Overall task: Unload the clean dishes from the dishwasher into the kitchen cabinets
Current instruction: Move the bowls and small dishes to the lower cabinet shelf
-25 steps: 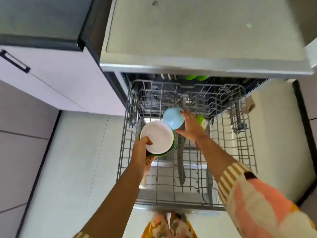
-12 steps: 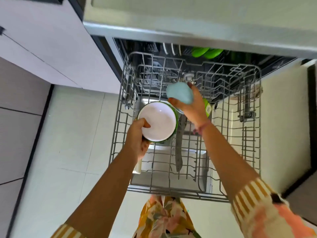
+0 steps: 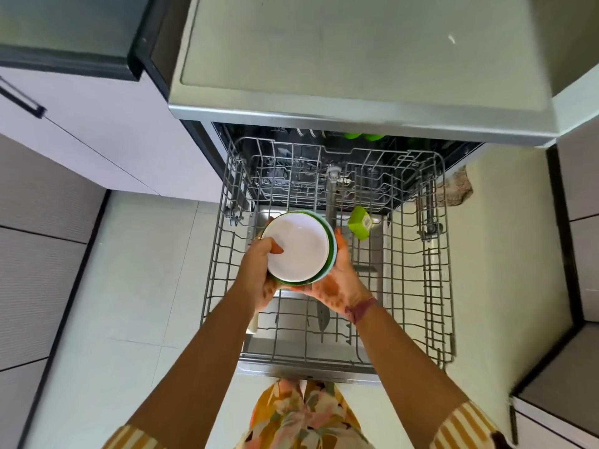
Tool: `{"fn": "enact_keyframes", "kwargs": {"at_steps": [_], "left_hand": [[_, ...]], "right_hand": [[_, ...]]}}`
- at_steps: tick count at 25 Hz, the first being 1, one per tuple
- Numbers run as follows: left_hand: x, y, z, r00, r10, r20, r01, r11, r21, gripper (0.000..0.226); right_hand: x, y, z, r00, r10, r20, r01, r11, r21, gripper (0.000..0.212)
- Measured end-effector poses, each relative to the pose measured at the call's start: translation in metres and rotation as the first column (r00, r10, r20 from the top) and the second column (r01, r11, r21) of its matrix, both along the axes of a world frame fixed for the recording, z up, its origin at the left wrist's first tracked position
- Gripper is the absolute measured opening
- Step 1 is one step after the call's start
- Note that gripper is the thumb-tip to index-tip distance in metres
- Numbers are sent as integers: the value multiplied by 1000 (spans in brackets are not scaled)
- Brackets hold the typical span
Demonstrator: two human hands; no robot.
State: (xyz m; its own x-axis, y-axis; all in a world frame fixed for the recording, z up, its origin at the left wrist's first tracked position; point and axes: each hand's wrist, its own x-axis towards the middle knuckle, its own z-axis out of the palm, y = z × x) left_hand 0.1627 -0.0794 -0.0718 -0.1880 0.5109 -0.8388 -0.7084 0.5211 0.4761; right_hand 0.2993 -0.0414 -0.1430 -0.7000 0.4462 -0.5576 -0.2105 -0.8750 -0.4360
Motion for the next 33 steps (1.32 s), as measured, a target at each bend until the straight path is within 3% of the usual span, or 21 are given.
{"fn": "enact_keyframes", "kwargs": {"at_steps": [4, 7, 9, 10, 12, 16, 20, 22, 23, 25, 27, 30, 32, 33], "left_hand": [[-1, -5, -15, 1000, -11, -20, 10, 999, -39, 47], [-1, -9, -29, 999, -7, -46, 4, 997, -71, 45], [-3, -11, -38, 998, 1, -60, -6, 998, -69, 48], [-3, -11, -41, 998, 3, -63, -7, 998, -64, 48], [-4, -13, -45, 998, -5, -69, 2, 999, -42, 46], [-10, -21, -60, 1000, 1, 8, -1, 1000, 13, 50], [-13, -29, -65, 996, -30, 81, 24, 997, 74, 65], [-14, -33, -61, 993, -40, 112, 28, 994, 102, 73], [-15, -34, -58, 992, -34, 123, 20, 994, 112, 76], [-17, -38, -50, 990, -27, 137, 9, 992, 126, 78], [-18, -40, -41, 989, -25, 144, 6, 991, 131, 77], [-19, -43, -33, 992, -4, 129, -15, 989, 150, 64], [-22, -47, -29, 985, 7, 172, -38, 983, 180, 70], [-22, -46, -26, 981, 14, 193, -51, 981, 190, 73]], "right_hand": [[7, 12, -10, 942, 178, 283, -231, 959, 165, 93], [27, 47, -22, 721, 175, 671, -537, 753, 381, 56], [43, 77, -42, 539, -53, 840, -628, 639, 444, 46], [49, 90, -53, 426, -171, 888, -678, 590, 439, 51], [53, 110, -72, 255, -242, 936, -779, 523, 347, 68], [52, 135, -116, 129, -169, 977, -870, 453, 193, 84], [53, 140, -101, 87, -238, 967, -887, 424, 184, 83], [54, 131, -77, 171, -338, 926, -835, 450, 318, 85], [54, 123, -60, 289, -372, 882, -749, 485, 451, 86], [52, 98, -24, 599, -378, 706, -429, 593, 682, 82], [44, 67, 17, 807, -320, 496, -171, 678, 715, 70], [30, 27, 62, 913, -247, 323, -89, 654, 751, 65], [21, 10, 81, 933, -192, 305, -161, 535, 829, 68], [17, 6, 84, 928, -160, 337, -243, 426, 871, 69]]}}
